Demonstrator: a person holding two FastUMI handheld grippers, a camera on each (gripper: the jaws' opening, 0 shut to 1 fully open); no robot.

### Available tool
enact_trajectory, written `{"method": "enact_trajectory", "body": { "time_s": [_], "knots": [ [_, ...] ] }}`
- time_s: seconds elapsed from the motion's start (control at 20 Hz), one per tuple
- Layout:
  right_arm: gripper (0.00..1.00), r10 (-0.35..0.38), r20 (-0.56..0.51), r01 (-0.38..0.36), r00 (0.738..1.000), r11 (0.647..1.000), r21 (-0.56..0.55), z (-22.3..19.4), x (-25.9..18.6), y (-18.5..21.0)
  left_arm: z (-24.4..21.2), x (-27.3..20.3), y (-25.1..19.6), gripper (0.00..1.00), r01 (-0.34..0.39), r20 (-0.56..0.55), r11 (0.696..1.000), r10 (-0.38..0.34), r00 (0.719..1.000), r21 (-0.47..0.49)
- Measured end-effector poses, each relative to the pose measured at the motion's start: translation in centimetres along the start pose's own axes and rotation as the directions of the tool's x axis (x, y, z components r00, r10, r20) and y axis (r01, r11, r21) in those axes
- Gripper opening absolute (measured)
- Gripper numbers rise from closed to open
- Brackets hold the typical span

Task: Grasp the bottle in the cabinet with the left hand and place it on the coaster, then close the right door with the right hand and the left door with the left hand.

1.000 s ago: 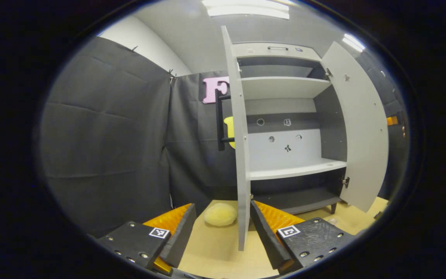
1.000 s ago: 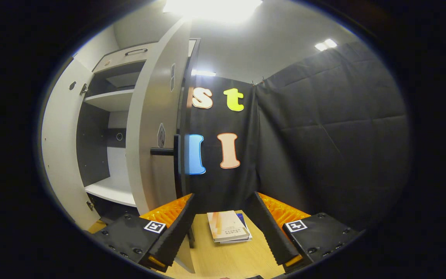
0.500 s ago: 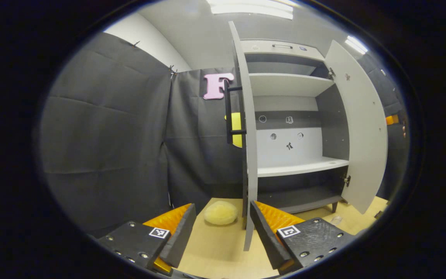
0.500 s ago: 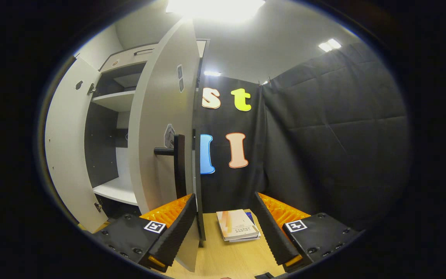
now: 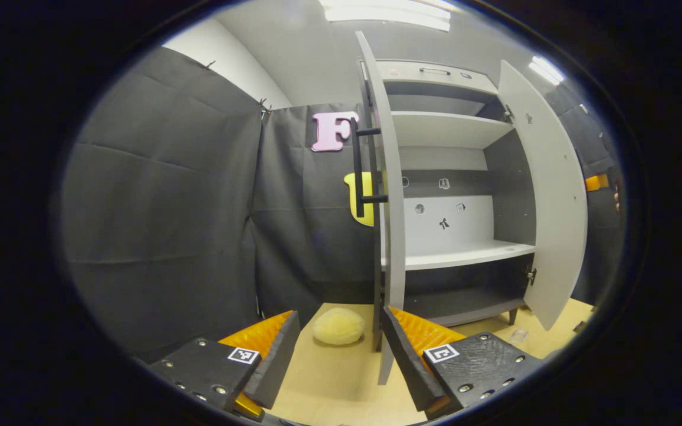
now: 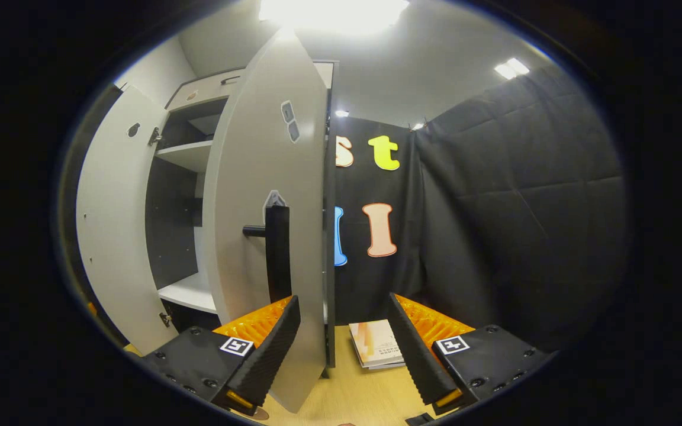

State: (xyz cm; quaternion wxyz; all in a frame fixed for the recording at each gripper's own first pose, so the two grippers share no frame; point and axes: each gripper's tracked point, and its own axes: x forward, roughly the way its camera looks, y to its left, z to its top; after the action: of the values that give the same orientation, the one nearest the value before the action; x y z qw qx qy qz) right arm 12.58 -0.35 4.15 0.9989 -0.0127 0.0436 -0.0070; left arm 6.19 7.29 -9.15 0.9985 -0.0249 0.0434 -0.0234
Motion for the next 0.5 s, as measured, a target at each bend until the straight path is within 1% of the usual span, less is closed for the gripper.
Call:
{"method": "enact_trajectory", "body": {
  "time_s": [0.05, 0.15, 0.2, 0.25, 0.4, 0.45, 0.5],
  "knots": [
    [0.96, 0.012, 0.001, -0.012, 1.000, 1.000, -0.002, 0.0, 0.1, 0.6, 0.0, 0.1, 0.2, 0.87, -0.001, 0.000, 1.000, 0.001, 1.000, 0.001],
    [0.96, 0.035, 0.003, -0.035, 0.999, 0.999, -0.005, 0.1, 0.3, 1.8, -0.2, 0.1, 0.6, 0.87, -0.005, -0.002, 1.000, 0.005, 1.000, -0.001],
    [0.92, 0.045, 0.005, -0.044, 0.999, 0.999, -0.008, 0.1, 0.4, 2.3, -0.3, 0.0, 0.8, 0.87, -0.008, -0.003, 1.000, 0.008, 1.000, -0.002],
    [0.96, 0.052, 0.009, -0.051, 0.999, 0.999, -0.012, 0.3, 0.6, 3.0, -0.3, 0.1, 1.2, 0.87, -0.012, -0.004, 1.000, 0.012, 1.000, -0.003],
    [0.96, 0.077, 0.014, -0.077, 0.997, 0.997, -0.012, 0.4, 1.4, 4.8, -0.4, -0.1, 2.3, 0.87, -0.033, -0.004, 0.999, 0.033, 0.999, 0.005],
    [0.92, 0.086, 0.013, -0.086, 0.996, 0.996, -0.008, 0.4, 1.8, 5.3, -0.4, -0.1, 2.7, 0.87, -0.040, -0.004, 0.999, 0.040, 0.999, 0.007],
    [0.92, 0.095, 0.014, -0.095, 0.995, 0.995, -0.002, 0.4, 2.0, 6.0, -0.5, -0.2, 2.9, 0.86, -0.047, -0.006, 0.999, 0.047, 0.999, 0.008]
  ]
}}
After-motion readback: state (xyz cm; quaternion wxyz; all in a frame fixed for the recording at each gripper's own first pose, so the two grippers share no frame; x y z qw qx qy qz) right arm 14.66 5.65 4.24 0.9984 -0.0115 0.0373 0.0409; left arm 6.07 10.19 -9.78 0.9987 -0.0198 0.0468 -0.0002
